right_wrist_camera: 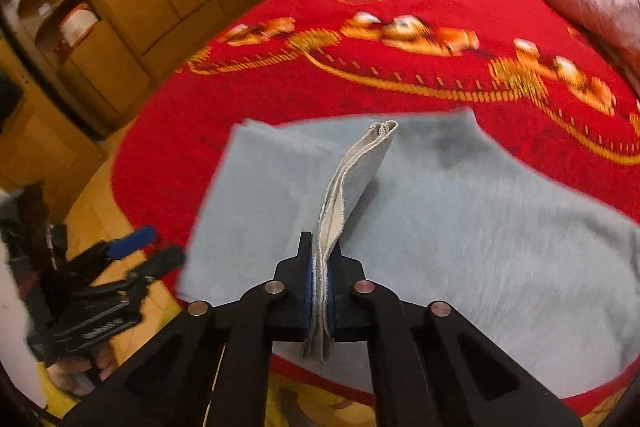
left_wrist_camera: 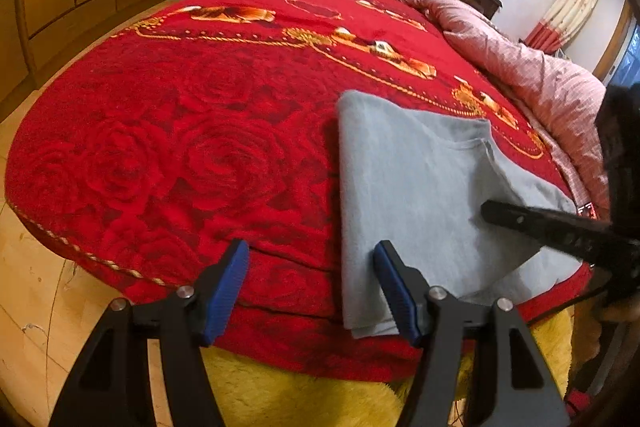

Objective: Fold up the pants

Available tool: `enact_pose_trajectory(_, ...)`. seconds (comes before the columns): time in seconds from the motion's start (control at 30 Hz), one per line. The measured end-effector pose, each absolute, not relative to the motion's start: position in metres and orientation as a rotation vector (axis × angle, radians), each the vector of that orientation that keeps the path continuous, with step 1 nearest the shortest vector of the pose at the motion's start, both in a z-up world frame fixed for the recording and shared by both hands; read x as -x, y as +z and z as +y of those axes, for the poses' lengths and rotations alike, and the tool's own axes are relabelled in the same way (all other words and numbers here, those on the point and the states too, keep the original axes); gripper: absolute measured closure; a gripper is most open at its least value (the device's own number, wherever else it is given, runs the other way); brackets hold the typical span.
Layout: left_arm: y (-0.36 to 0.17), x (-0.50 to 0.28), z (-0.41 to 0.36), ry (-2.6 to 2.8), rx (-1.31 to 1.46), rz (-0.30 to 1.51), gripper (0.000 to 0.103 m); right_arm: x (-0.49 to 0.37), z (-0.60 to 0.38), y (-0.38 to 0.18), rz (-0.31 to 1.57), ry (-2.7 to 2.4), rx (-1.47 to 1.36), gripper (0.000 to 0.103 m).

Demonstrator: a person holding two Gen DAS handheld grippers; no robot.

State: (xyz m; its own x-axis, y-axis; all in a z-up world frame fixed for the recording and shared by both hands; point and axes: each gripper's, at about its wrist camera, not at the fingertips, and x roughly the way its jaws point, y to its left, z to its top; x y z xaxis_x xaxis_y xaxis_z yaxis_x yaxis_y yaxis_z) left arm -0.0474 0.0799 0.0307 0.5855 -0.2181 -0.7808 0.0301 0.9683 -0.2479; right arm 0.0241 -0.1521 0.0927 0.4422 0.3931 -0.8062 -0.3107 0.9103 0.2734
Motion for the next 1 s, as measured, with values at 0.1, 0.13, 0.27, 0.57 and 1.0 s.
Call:
enact_pose_trajectory(0.1, 0.035, 0.052, 0.088, -0.131, 0.221, 0.922, 0.035, -0.022, -0.145, 0.118, 0.997, 0.464, -0.085, 0.097)
enact_pose_trajectory(0.13, 0.036, 0.053, 0.09, -0.128, 0.225, 0.92, 0.035, -0.023, -0.142, 0.127, 0.988, 0.473, -0.088, 0.097)
enact_pose_trajectory(0.27, 0.04, 0.057, 0.101, -0.114, 0.251, 0.906, 0.035, -0.022, -0.138, 0.163, 0.943, 0.505, -0.102, 0.097)
enact_pose_trajectory(0.57, 0.05, 0.06, 0.106, -0.117, 0.267, 0.888, 0.035, -0.011, -0.131, 0.224, 0.88, 0.529, -0.087, 0.097)
enact_pose_trajectory(1.0, 0.085, 0.058, 0.064, -0.252, 0.222, 0.826, 0.035, 0.006, -0.184, 0.262, 0.807, 0.457, -0.119, 0.097)
